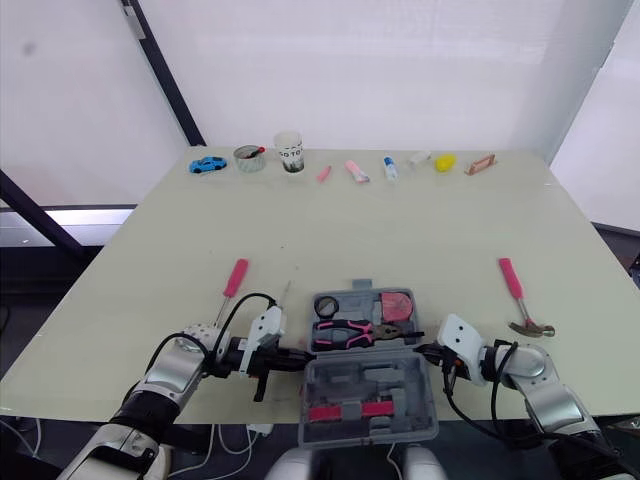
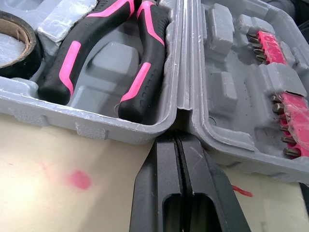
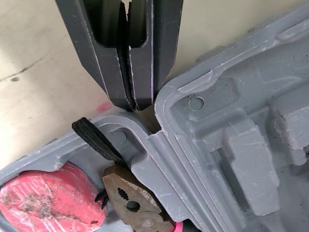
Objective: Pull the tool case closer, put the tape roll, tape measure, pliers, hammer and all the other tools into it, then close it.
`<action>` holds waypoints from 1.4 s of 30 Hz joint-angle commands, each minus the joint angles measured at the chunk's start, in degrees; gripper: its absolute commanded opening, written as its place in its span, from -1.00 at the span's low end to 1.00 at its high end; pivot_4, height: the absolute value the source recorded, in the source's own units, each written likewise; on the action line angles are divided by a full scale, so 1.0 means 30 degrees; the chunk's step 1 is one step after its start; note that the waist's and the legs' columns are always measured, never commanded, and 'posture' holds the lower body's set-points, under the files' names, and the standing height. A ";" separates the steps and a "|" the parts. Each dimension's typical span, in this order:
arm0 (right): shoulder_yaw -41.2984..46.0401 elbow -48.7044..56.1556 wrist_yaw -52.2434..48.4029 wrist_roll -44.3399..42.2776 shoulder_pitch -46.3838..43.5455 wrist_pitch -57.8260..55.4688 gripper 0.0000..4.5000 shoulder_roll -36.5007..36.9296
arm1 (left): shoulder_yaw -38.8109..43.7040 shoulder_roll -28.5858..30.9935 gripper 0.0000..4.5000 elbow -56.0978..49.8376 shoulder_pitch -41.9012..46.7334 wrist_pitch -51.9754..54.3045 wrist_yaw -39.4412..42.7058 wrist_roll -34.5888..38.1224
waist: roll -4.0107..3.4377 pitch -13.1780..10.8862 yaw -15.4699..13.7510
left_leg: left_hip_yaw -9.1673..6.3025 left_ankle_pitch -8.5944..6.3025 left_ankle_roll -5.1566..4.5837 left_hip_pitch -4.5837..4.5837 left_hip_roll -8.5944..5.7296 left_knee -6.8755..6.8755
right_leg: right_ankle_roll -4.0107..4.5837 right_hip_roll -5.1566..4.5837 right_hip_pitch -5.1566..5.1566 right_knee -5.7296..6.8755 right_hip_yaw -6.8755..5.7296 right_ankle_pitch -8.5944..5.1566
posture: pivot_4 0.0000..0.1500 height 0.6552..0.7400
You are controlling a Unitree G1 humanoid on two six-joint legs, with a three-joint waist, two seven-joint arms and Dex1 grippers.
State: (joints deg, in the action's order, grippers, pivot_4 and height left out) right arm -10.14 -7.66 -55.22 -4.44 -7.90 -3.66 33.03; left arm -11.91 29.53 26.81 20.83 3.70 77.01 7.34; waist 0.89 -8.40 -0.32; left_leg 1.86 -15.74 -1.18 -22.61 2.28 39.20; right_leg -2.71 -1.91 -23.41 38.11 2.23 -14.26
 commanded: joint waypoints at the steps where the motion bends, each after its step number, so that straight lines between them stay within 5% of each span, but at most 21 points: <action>1: -0.0057 0.0780 0.0042 -0.0505 -0.0614 0.0408 -0.98 -0.0699 | -0.0353 -0.0466 -1.00 0.0621 0.0657 -0.0494 -0.0414 -0.0371 | 0.0000 0.0000 0.0002 | 0.0000 0.0003 -0.0004 -0.0001 0.0000 0.0004 | 0.0002 0.0001 0.0000 0.0000 0.0003 0.0002 | 1.00 1.00; 16: -0.0194 -0.0101 0.0535 -0.0066 -0.1814 0.0312 -0.98 -0.2051 | 0.0488 -0.0214 -1.00 0.4618 0.3239 -0.2688 -0.0700 -0.0781 | 0.0003 -0.0008 0.0347 | -0.0008 0.0009 -0.0015 -0.0028 0.0006 0.0002 | -0.0040 0.0019 -0.0012 0.0001 0.0012 0.0038 | 1.00 1.00; 42: 0.0018 -0.1657 0.1143 0.0427 -0.2196 0.1376 -0.98 -0.2554 | 0.0578 -0.0584 -1.00 0.5255 0.3508 -0.3404 -0.1202 -0.1196 | 0.0003 -0.0011 0.0341 | -0.0014 0.0009 -0.0014 -0.0036 0.0007 0.0000 | -0.0041 0.0018 -0.0015 0.0000 0.0006 0.0040 | 1.00 1.00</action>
State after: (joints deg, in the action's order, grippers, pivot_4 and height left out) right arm -9.37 -14.88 -51.13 -1.97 -13.77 -1.88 26.61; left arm -9.89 28.92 42.26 30.28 -5.91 75.05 4.23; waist 0.90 -8.44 0.70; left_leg 1.82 -15.71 -1.23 -22.71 2.30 39.20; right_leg -2.83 -1.86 -23.46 38.11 2.25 -14.14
